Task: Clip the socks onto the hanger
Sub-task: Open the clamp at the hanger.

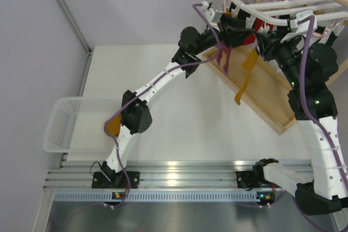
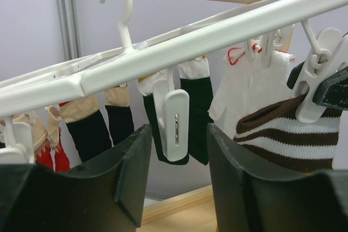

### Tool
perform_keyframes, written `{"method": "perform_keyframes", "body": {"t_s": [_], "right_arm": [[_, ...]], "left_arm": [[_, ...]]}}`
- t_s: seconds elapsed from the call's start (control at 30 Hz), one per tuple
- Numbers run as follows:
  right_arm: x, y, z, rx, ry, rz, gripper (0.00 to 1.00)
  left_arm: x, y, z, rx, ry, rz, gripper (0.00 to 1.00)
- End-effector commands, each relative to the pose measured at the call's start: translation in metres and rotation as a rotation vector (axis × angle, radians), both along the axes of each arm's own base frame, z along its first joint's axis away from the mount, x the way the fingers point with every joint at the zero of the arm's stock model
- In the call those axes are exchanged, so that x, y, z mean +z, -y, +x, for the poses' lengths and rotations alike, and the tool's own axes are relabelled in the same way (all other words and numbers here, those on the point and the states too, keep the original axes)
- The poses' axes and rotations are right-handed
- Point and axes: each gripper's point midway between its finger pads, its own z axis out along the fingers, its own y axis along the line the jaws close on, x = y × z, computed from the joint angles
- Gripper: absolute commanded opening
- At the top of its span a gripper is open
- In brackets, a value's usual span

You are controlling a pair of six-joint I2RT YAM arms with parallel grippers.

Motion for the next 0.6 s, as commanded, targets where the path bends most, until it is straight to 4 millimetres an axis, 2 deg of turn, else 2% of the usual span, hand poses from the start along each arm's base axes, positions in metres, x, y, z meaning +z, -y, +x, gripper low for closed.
{"method": "perform_keyframes", "body": {"t_s": [0.0,0.1,0.2,0.3,0.33,0.4,0.43,0.5,0.57], "right_arm": [[0.032,0.005,-0.017,-0.005,0.090,0.010,0.05],[0.033,0.006,-0.017,-0.012,0.092,0.009,0.05],[0.031,0.007,-0.016,-0.021,0.086,0.009,0.06],[0.026,0.023,-0.008,-0.118,0.022,0.047,0.09],[0.026,0.034,-0.006,-0.179,0.005,0.068,0.13],[0.033,0.037,-0.009,-0.194,0.006,0.078,0.14],[0.033,0.036,-0.011,-0.185,0.008,0.077,0.14],[0.032,0.033,-0.017,-0.165,0.004,0.123,0.20],[0.027,0.030,-0.020,-0.145,-0.030,0.129,0.30]], "left_arm": [[0.033,-0.005,-0.019,-0.020,0.079,-0.081,0.48],[0.030,-0.003,-0.016,-0.005,0.069,-0.068,0.34],[0.034,-0.006,-0.019,-0.002,0.084,-0.052,0.27],[0.035,-0.011,-0.026,-0.004,0.097,-0.010,0.19],[0.042,-0.017,-0.031,0.006,0.127,0.008,0.13],[0.032,-0.018,-0.033,0.015,0.138,0.053,0.08],[0.040,-0.024,-0.038,0.031,0.167,0.063,0.06],[0.037,-0.026,-0.038,0.048,0.173,0.095,0.03],[0.042,-0.030,-0.033,0.091,0.166,0.109,0.00]]}}
